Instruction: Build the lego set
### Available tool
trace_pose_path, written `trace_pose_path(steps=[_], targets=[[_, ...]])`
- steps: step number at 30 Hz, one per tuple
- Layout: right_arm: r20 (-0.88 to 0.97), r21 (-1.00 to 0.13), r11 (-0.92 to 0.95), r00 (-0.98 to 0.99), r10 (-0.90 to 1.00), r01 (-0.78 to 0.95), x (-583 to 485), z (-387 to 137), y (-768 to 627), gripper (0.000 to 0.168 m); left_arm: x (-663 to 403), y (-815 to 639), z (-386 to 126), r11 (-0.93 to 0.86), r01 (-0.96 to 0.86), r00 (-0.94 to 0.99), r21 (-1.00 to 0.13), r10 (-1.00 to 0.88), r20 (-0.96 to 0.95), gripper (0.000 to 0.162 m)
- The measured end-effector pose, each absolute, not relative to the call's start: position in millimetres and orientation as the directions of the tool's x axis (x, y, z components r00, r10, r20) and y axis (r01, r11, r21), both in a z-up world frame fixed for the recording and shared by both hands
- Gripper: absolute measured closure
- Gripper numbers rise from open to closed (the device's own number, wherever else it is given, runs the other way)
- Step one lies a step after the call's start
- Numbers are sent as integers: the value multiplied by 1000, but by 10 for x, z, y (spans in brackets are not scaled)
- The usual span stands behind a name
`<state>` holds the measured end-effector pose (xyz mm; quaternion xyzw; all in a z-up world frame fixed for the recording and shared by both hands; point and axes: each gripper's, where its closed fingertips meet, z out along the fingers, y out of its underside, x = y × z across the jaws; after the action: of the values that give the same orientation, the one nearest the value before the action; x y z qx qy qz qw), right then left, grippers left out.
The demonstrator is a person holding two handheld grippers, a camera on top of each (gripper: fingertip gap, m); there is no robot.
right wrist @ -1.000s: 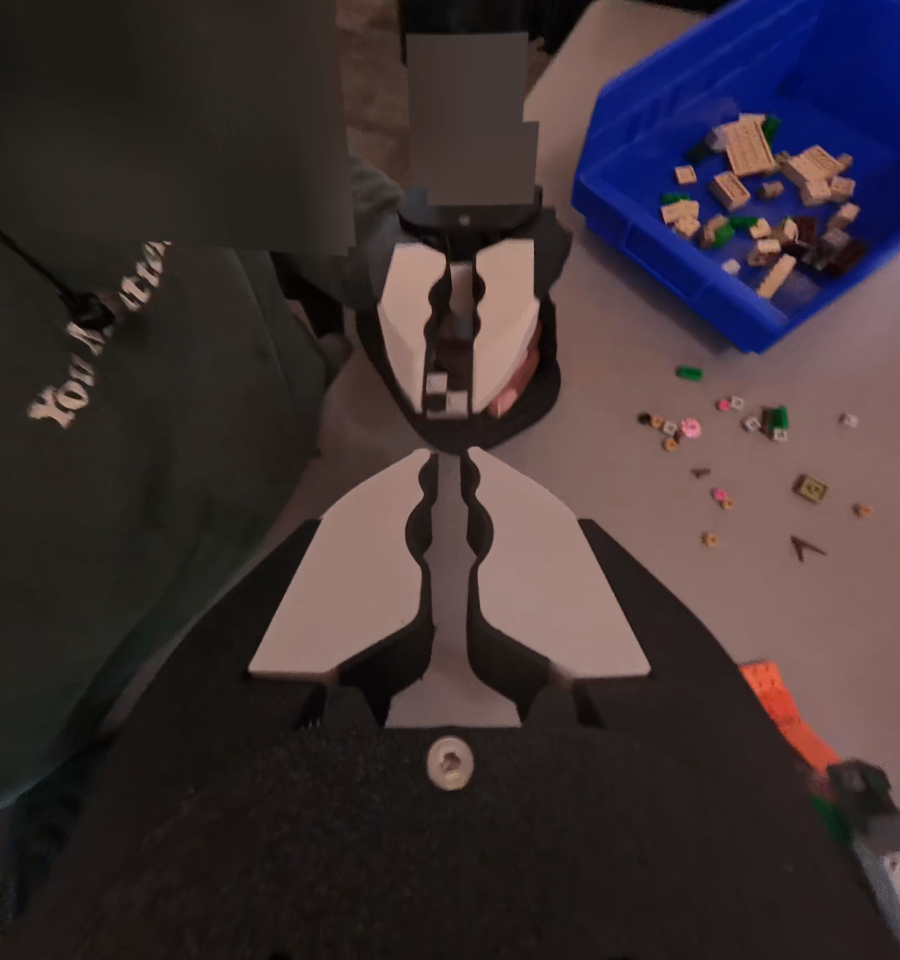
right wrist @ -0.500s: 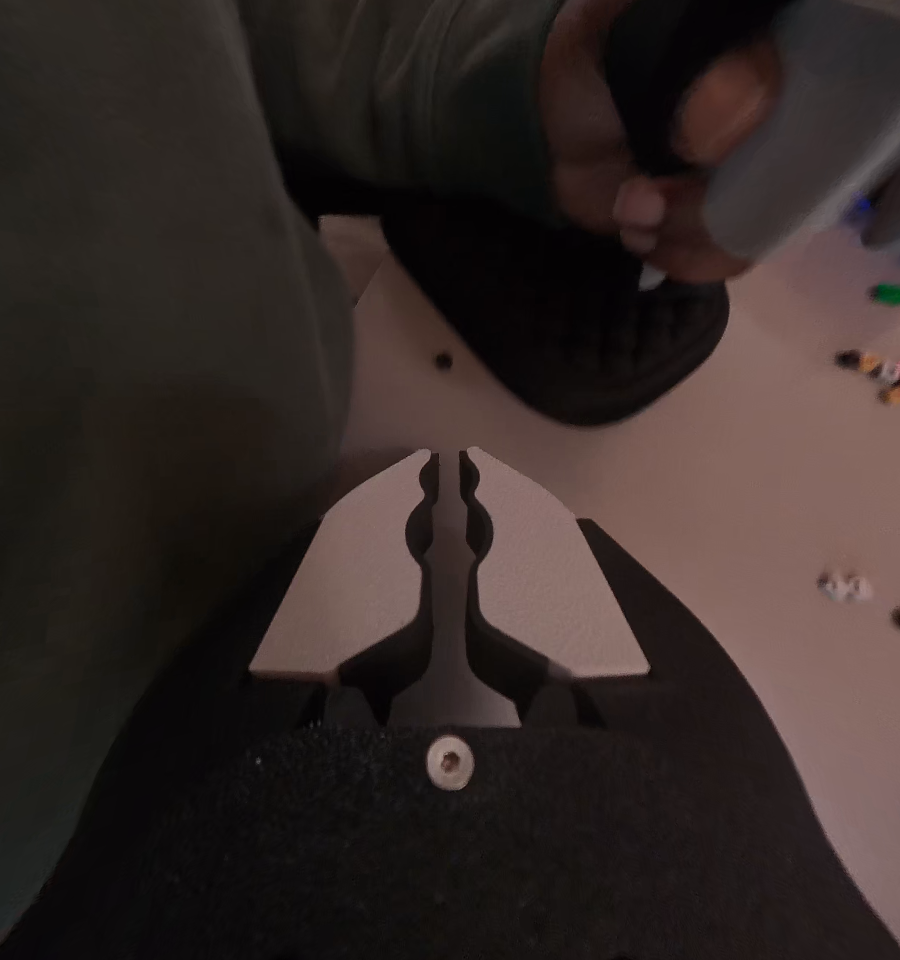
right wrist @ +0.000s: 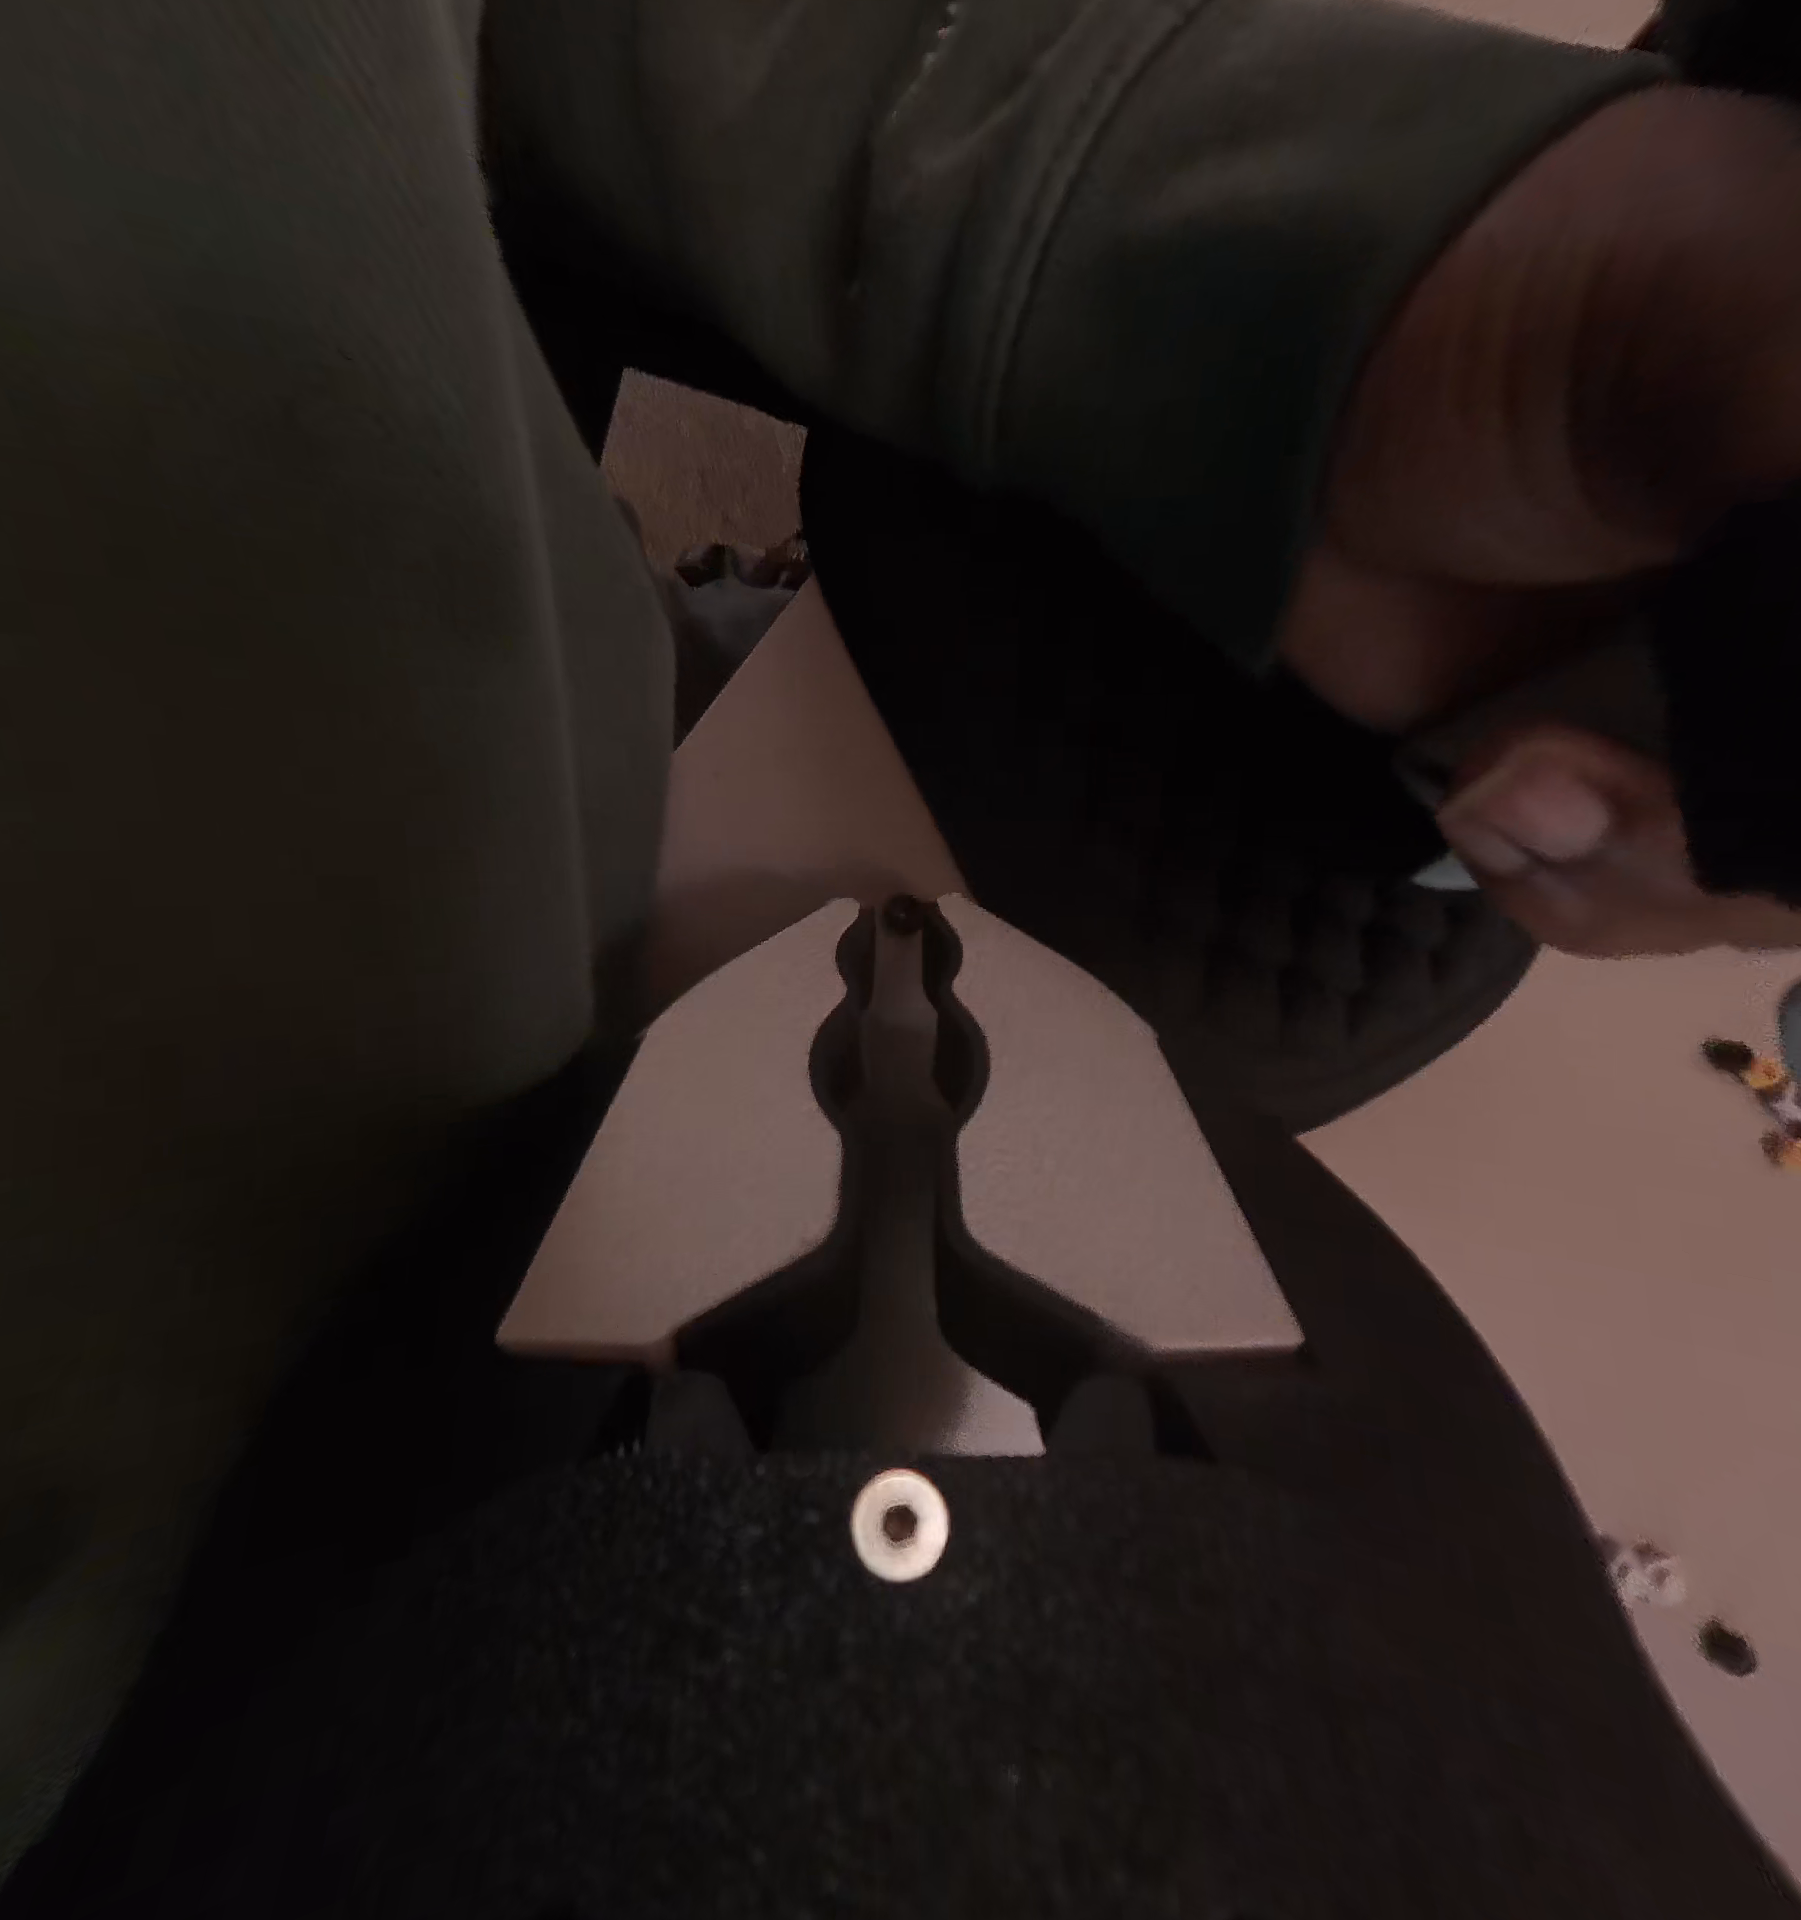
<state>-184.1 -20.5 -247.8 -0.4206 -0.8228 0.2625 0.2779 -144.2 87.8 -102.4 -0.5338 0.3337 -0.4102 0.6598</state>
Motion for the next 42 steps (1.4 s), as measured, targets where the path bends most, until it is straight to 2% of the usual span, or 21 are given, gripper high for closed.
trace_pose_path(steps=[3, 5, 9, 12, 18, 23, 30, 42], targets=[[274, -612, 573, -534, 800, 545, -1873, -2524, -195, 162, -1443, 876, -1027, 96, 182, 442, -979, -897, -5, 146], [256, -613, 550, -516, 817, 567, -1874, -2520, -155, 164, -1450, 878, -1030, 97, 179, 446, -979, -895, -7, 146], [-69, -731, 177, -331, 941, 659, -1800, -2348, -17, 164, -1467, 882, -1036, 95, 181, 451, -979, -893, -3, 146], [-149, -746, 14, -187, 971, 666, -1709, -2278, 259, 156, -1471, 889, -1040, 90, 181, 450, -979, -893, 1, 146], [-57, -715, 20, -87, 995, 699, -1490, -2366, 575, 157, -1472, 902, -1048, 90, 176, 456, -980, -890, 0, 146], [105, -678, 90, -25, 994, 729, -1337, -2431, 892, 157, -1523, 945, -1042, 91, 181, 482, -979, -876, 8, 146], [233, -679, 61, 136, 963, 732, -1140, -2373, 1510, 157, -1606, 1040, -1050, 81, 186, 532, -979, -846, 31, 146], [380, -652, 101, 209, 901, 751, -1276, -2302, 2238, 159, -1586, 1077, -1106, 57, 171, 533, -984, -845, 43, 146]])
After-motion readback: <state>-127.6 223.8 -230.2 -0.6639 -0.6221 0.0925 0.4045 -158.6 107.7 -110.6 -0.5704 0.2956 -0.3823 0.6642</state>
